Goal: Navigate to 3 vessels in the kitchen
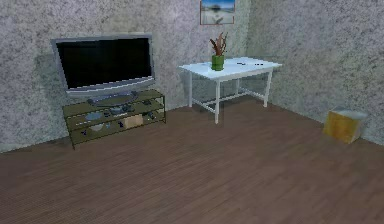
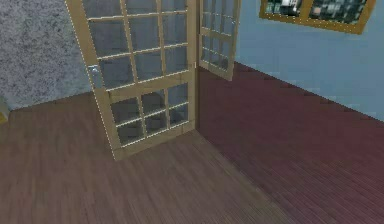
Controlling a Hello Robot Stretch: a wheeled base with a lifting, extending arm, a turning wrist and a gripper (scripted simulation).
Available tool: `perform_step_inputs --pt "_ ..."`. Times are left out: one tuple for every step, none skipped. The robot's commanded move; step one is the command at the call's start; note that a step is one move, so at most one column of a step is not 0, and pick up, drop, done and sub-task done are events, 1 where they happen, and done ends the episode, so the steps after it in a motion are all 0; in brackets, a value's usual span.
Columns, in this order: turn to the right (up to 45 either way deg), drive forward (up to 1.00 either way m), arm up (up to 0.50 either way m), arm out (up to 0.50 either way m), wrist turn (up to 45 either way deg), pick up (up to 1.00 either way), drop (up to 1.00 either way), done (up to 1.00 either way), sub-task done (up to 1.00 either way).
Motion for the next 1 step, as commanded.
perform_step_inputs --pt "9.0 0.00 0.00 0.00 0.0 0.00 0.00 0.00 0.00"
